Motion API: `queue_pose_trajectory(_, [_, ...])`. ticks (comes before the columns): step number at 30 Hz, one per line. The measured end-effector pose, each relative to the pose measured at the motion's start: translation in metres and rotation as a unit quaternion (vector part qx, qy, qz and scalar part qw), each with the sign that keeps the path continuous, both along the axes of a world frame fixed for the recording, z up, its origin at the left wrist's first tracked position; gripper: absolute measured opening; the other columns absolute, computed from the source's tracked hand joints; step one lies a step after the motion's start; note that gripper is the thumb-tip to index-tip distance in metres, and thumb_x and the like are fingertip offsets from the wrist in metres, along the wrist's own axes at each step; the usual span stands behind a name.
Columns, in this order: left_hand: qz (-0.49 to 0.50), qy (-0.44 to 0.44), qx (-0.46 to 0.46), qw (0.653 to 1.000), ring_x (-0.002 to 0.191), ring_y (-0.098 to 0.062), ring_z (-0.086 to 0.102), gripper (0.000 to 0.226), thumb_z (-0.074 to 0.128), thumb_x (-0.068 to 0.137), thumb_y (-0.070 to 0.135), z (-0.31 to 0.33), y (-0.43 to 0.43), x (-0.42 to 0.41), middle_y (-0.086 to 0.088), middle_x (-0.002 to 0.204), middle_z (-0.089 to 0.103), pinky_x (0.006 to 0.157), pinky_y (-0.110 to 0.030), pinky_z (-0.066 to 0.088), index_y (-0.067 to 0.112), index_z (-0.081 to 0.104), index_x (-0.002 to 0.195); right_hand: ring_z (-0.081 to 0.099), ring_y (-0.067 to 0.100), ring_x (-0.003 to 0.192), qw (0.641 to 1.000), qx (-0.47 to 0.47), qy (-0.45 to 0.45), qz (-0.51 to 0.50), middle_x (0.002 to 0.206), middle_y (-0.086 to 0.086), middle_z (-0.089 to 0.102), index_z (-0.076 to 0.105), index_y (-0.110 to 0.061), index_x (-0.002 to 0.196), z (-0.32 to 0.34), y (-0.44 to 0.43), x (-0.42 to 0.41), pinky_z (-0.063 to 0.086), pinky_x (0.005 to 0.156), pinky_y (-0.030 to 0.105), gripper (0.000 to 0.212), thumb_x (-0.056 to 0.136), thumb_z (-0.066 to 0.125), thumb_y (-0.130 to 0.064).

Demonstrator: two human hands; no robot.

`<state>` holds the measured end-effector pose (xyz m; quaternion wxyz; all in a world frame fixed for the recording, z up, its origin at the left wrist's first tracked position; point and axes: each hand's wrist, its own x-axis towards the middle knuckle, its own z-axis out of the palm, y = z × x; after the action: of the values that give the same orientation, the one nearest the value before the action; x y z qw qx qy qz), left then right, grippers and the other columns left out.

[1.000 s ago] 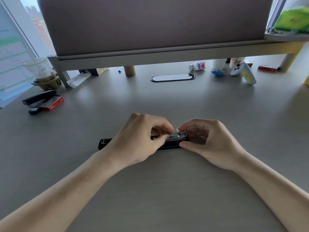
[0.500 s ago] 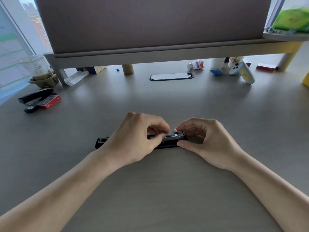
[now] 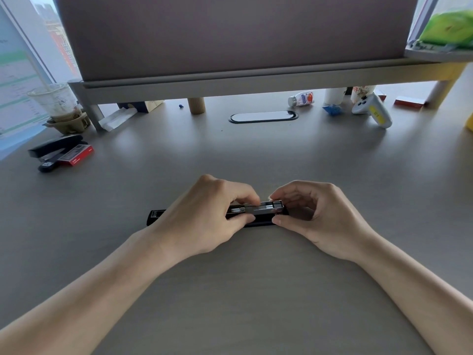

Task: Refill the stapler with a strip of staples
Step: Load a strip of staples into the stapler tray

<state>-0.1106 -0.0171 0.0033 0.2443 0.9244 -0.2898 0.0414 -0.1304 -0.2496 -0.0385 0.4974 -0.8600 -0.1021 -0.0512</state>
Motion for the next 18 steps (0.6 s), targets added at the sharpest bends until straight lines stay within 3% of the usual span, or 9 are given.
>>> queue_pose_trajectory(3, [0.024,-0.01,-0.027,0.999,0.074,0.0,0.069,0.011,0.083,0.085,0.031,-0.001,0.009,-0.001,0.016,0.09,0.08,0.07,-0.023,0.053,0.029,0.075,0.092,0.079,0.004,0.093,1.0,0.002,-0.001,0.001,0.097,-0.009,0.083,0.08,-0.026,0.101,0.0,0.0,0.0,0.062,0.093,0.029,0.027,0.08,0.088,-0.011])
queue_pose_trajectory(6, [0.042,-0.014,-0.017,0.999,0.063,-0.005,0.064,0.012,0.083,0.083,0.036,-0.005,0.015,0.001,0.009,0.083,0.08,0.065,-0.029,0.052,0.028,0.075,0.084,0.079,0.004,0.094,1.0,-0.004,0.0,-0.001,0.097,-0.009,0.083,0.08,-0.027,0.1,0.0,0.0,-0.001,0.061,0.094,0.029,0.026,0.08,0.088,-0.013])
queue_pose_trajectory(18, [0.015,-0.027,-0.018,0.999,0.071,-0.01,0.061,0.01,0.082,0.085,0.034,-0.012,0.0,0.003,0.009,0.078,0.07,0.067,-0.032,0.05,0.028,0.074,0.087,0.079,0.004,0.092,1.0,-0.004,-0.003,0.001,0.095,-0.008,0.083,0.079,-0.027,0.099,0.0,0.0,-0.001,0.062,0.093,0.031,0.025,0.08,0.088,-0.012])
